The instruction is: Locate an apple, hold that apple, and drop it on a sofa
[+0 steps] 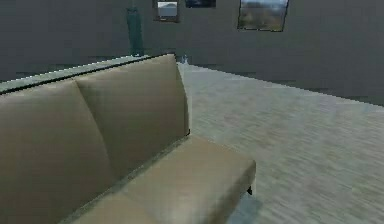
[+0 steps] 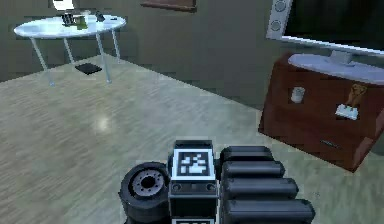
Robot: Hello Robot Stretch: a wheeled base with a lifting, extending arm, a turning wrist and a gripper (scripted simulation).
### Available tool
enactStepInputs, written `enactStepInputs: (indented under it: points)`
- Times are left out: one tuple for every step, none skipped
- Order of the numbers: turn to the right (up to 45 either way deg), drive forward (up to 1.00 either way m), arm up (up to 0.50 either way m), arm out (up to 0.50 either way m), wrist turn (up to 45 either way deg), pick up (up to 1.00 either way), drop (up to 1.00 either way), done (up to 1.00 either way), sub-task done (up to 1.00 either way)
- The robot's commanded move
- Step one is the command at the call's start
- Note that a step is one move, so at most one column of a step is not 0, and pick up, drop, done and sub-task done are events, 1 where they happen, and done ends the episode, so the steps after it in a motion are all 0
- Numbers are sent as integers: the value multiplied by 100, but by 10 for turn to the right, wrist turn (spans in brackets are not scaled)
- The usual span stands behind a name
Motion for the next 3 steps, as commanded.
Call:
enactStepInputs:
  points:
    - [-300, 0, 0, 0, 0, 0, 0, 0, 0]
    - [0, 5, 0, 0, 0, 0, 0, 0, 0]
    - [-270, 0, 0, 0, 0, 0, 0, 0, 0]
